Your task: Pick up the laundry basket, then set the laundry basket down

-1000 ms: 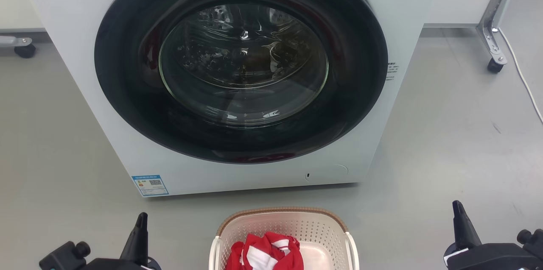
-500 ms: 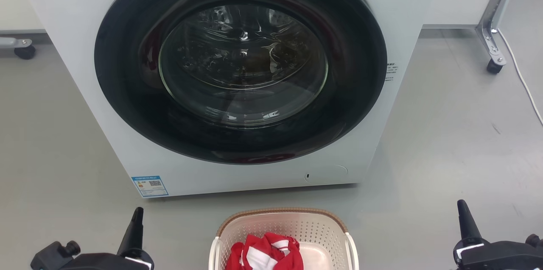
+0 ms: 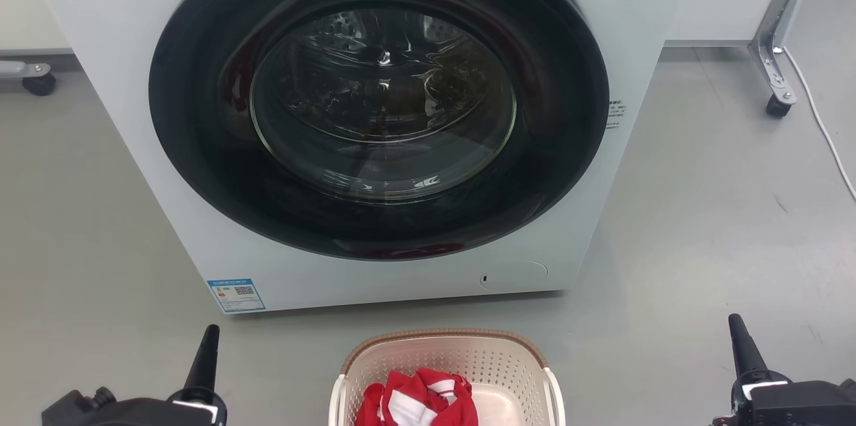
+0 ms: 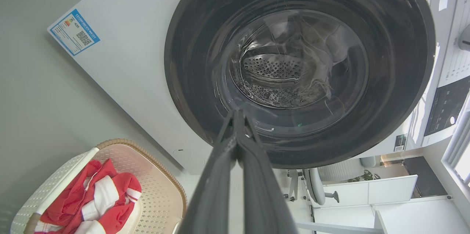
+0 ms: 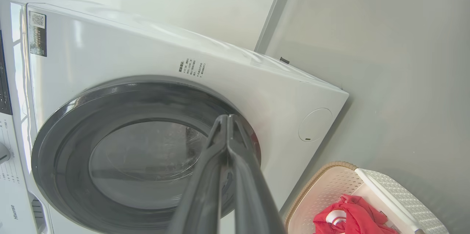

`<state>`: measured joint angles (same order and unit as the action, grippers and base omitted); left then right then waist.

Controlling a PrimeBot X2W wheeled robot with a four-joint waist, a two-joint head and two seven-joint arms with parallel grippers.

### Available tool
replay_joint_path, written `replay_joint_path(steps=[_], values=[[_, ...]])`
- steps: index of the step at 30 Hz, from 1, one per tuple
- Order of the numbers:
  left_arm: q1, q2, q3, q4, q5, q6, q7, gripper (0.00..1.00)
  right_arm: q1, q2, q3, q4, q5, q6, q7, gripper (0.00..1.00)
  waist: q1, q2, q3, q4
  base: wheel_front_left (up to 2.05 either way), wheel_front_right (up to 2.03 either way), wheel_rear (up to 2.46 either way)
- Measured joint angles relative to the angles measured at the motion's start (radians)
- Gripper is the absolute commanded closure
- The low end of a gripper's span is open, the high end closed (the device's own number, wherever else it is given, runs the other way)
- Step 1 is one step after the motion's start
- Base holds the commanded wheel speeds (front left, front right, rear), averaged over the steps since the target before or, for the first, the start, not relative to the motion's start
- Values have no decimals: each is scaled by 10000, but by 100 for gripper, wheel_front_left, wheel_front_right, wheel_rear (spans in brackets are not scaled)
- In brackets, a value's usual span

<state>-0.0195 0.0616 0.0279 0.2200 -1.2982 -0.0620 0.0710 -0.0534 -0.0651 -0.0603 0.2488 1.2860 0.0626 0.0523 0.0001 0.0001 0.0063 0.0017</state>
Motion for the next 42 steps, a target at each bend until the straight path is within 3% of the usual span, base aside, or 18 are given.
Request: replay_joint_path(steps=[22,42], values=[[-555,-171,621,698,-2871,-537,410,100,-313,188,-723,485,3076,543,594,100,0,0,-44,-18,0,0,0],[-591,-184,635,719,-3022,-539,420,100,-381,203,-736,497,3099,579,612,100,0,0,-45,-18,0,0,0]])
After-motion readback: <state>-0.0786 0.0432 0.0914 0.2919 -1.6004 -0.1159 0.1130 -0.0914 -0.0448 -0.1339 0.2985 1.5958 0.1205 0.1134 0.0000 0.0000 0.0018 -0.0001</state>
